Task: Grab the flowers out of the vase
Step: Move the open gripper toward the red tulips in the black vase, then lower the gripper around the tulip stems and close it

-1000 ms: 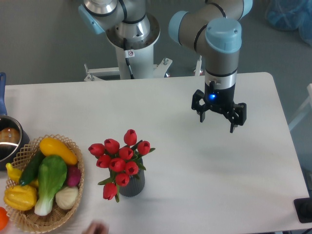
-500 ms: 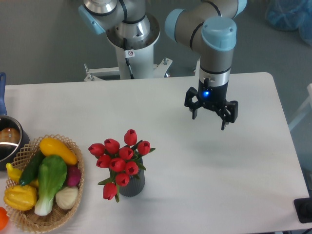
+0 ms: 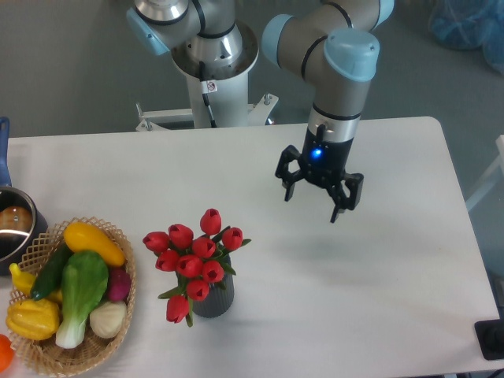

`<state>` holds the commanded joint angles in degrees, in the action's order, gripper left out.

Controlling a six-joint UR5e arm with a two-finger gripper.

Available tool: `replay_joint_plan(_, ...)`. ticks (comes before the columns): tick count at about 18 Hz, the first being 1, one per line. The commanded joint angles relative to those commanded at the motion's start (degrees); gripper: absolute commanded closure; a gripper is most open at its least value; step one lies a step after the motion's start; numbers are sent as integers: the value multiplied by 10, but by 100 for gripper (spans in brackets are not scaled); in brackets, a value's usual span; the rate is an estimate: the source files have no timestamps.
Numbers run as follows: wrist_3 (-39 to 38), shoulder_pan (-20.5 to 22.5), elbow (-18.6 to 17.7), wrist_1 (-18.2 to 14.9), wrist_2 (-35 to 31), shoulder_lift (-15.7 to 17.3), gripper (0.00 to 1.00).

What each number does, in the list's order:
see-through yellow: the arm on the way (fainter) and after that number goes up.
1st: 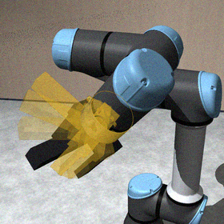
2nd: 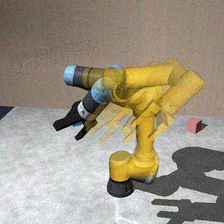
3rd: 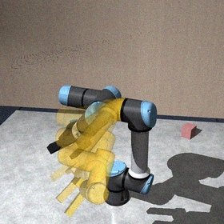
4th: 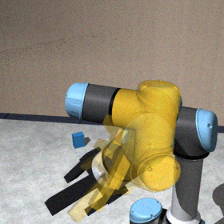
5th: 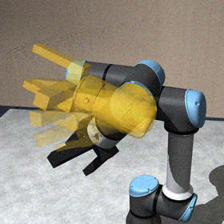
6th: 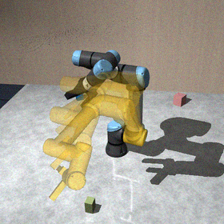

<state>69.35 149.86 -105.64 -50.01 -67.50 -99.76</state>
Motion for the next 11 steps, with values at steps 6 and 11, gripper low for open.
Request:
replay_joint_plan(6,-2,-33,5,2,1,-3,0)
replay_joint_plan(11,-1,-41,9,4,129,-24,0)
